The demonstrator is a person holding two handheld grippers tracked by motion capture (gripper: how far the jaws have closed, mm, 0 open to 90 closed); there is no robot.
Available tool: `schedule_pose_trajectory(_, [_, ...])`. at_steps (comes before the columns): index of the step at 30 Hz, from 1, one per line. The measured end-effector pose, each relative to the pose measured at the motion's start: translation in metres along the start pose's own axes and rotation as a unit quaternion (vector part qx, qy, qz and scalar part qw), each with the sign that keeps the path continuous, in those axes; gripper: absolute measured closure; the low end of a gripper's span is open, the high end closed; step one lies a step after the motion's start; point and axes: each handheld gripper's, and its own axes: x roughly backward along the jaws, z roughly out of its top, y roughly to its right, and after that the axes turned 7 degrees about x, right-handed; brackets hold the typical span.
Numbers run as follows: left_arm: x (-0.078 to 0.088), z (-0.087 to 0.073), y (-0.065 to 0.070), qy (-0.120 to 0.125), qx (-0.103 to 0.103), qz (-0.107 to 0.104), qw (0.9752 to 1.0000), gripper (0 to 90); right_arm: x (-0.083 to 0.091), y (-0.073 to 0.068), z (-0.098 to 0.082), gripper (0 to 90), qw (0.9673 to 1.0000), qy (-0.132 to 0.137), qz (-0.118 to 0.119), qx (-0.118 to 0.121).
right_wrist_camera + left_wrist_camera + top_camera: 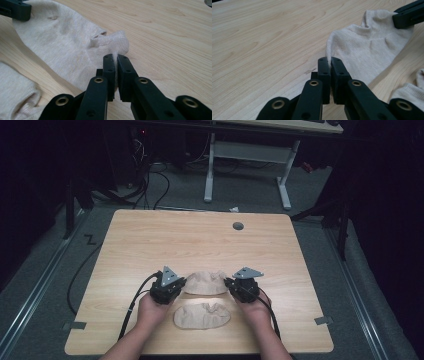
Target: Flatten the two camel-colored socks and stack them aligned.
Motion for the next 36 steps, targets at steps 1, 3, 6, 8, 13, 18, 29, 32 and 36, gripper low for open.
schedule_pose_trajectory(1, [0.0,0.0,0.0,0.001,0.001,-0.001,1.0,86.7,0.001,0.0,0.0,85.7,1.0,0.001,-0.002,0.0])
schedule_pose_trajectory(3, [-0.002,0.001,-0.001,-0.002,-0.001,-0.004,1.0,86.6,0.002,-0.001,-0.001,85.6,1.0,0.002,-0.003,0.003])
schedule_pose_trajectory(6, [-0.005,-0.001,-0.003,-0.008,0.002,-0.008,0.9999,86.6,0.003,0.001,-0.001,85.7,1.0,0.001,0.001,-0.005])
schedule_pose_trajectory(8, [-0.007,-0.005,-0.005,-0.013,0.006,-0.007,0.9999,86.6,0.001,0.002,-0.002,85.7,1.0,-0.001,0.0,-0.001])
schedule_pose_trajectory(13, [0.005,-0.004,-0.006,-0.004,0.005,0.002,1.0,86.6,0.002,-0.005,0.001,85.7,0.9999,0.001,-0.001,0.015])
schedule_pose_trajectory(18, [0.025,-0.001,0.001,0.016,0.004,-0.003,0.9999,86.7,0.016,-0.011,0.003,85.6,0.9997,0.016,-0.003,0.019])
schedule_pose_trajectory(29, [0.039,-0.007,0.006,0.007,0.0,-0.012,0.9999,86.6,0.033,-0.021,0.002,85.6,0.999,0.03,0.005,0.032])
schedule_pose_trajectory(32, [0.047,-0.009,0.008,0.007,-0.007,-0.012,0.9999,86.6,0.037,-0.027,0.0,85.6,0.9988,0.029,0.01,0.037])
schedule_pose_trajectory(36, [0.056,-0.013,0.012,0.005,-0.009,-0.018,0.9998,86.5,0.042,-0.034,-0.003,85.7,0.9983,0.033,0.015,0.046])
